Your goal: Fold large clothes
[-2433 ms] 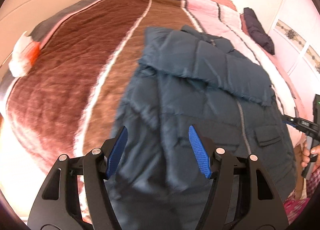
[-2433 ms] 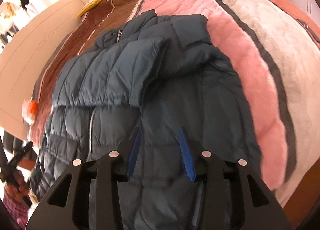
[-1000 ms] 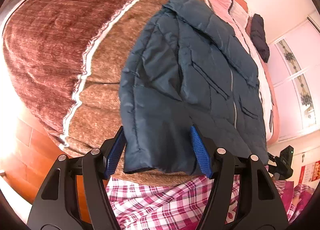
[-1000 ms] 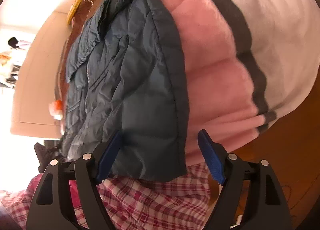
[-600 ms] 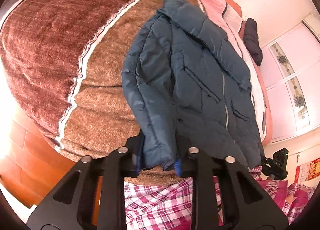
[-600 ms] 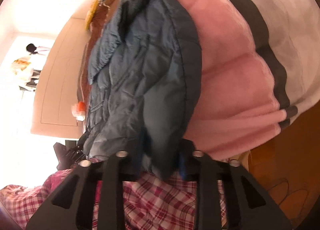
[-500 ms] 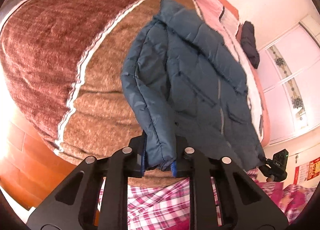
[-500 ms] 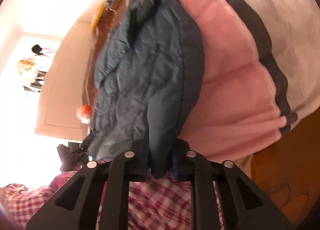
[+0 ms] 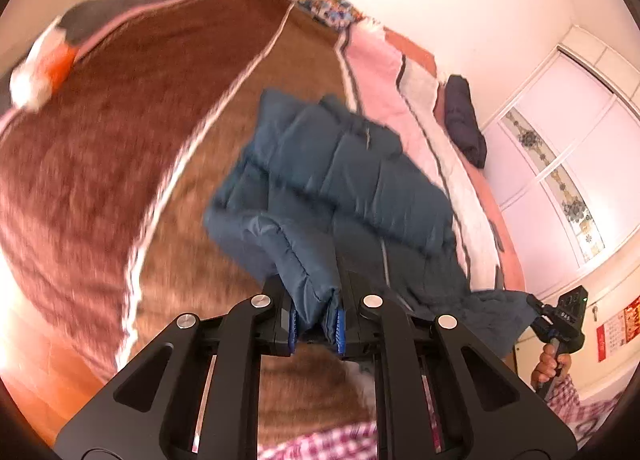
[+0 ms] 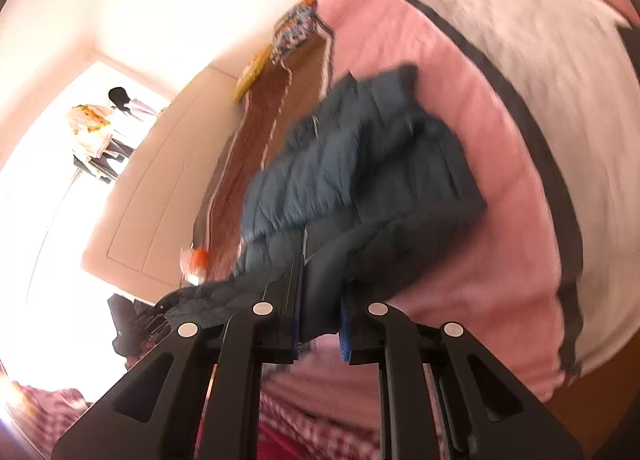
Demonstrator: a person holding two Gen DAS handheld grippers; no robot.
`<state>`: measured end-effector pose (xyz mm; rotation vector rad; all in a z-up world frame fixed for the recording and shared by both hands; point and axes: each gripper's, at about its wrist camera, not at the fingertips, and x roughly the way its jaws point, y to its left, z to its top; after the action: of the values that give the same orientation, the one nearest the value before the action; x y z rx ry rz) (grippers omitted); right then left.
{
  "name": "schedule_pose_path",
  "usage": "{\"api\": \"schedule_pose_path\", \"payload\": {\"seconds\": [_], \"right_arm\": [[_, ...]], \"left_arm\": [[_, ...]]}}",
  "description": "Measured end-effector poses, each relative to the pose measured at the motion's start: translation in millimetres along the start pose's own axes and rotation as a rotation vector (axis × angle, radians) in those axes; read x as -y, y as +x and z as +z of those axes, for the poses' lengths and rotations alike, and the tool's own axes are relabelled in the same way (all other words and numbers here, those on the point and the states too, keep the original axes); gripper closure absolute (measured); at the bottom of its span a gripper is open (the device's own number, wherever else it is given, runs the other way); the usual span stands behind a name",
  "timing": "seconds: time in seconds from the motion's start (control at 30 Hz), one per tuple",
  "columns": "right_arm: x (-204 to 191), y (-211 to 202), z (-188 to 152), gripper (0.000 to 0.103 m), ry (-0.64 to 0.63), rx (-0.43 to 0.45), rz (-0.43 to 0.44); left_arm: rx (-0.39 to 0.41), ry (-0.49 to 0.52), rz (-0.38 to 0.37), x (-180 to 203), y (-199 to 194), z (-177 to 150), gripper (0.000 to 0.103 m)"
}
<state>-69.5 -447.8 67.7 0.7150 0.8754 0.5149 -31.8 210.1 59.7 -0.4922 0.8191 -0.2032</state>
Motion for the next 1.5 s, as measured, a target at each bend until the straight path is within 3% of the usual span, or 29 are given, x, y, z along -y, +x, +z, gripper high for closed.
{"api": "schedule_pose_path", "payload": {"seconds": [0.4, 0.63, 0.83, 1.0, 1.23, 1.4, 1.5], "right_arm": [[-44, 61, 158, 0.088, -0.105, 0.091, -0.095], [-48, 136, 265, 0.088, -0.094, 0.146, -0.158], [-29, 221, 338, 0.088, -0.078, 0.167, -0.284], [18, 297, 364, 0.088, -0.03, 0.131, -0.387], [68, 357, 360, 0.088, 0.019, 0.067, -0.455], [85, 370, 352, 0.082, 0.071, 0.022, -0.435], [81, 358, 355, 0.066, 0.111, 0.009, -0.371]], "left_arm": [[0.105, 0.102, 0.001, 46, 51, 156, 0.09], [0.123, 0.01, 0.051, 46, 132, 260, 0.089], [0.098, -0.044, 0.149, 32, 222, 319, 0.09], [0.054, -0.042, 0.22, 21, 296, 332, 0.089], [0.005, -0.092, 0.304, -13, 367, 313, 0.088], [-0.029, -0.161, 0.292, -32, 376, 302, 0.08], [-0.027, -0.24, 0.221, -35, 360, 308, 0.071]]}}
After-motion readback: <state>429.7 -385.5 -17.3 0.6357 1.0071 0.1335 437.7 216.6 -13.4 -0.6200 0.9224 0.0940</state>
